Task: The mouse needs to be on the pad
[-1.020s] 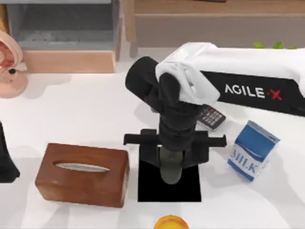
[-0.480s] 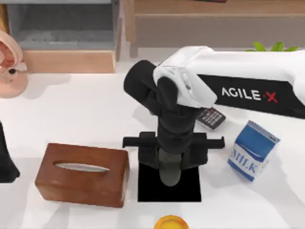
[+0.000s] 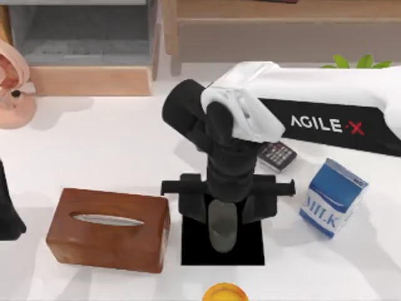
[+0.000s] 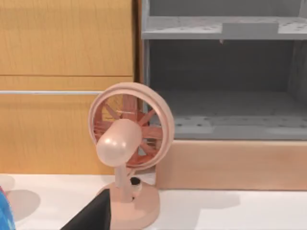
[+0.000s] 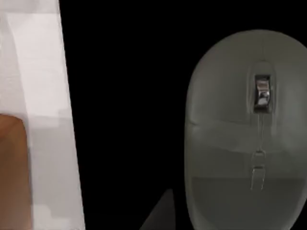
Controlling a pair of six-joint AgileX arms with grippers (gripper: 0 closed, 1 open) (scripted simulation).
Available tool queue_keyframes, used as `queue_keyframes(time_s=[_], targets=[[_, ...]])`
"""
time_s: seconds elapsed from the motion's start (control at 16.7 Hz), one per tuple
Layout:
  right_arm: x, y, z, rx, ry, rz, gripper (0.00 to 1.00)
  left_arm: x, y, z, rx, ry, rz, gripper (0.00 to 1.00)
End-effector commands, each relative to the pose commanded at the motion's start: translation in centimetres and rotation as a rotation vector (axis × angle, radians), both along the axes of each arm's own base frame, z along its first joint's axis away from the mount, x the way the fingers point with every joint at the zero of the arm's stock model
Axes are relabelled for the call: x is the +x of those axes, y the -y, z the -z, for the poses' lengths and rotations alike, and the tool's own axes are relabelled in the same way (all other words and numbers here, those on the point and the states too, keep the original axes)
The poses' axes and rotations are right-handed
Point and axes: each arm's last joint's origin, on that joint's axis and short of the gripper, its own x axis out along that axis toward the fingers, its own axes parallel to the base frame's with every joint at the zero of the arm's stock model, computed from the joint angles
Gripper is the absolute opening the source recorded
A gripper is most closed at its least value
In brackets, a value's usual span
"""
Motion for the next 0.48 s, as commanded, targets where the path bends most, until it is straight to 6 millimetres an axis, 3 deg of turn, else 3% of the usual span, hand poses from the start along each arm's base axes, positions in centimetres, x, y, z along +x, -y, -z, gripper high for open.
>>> queue_keyframes(time_s=[0.12,0.48], targets=[[0.00,0.00,0.00,0.000,0.000,0.000,0.98,0.00,0.00,0.00,0.000,0.000,0.000,1.00],[0.00,0.00,0.00,0.000,0.000,0.000,1.00,0.00,0.00,0.00,0.000,0.000,0.000,1.00]])
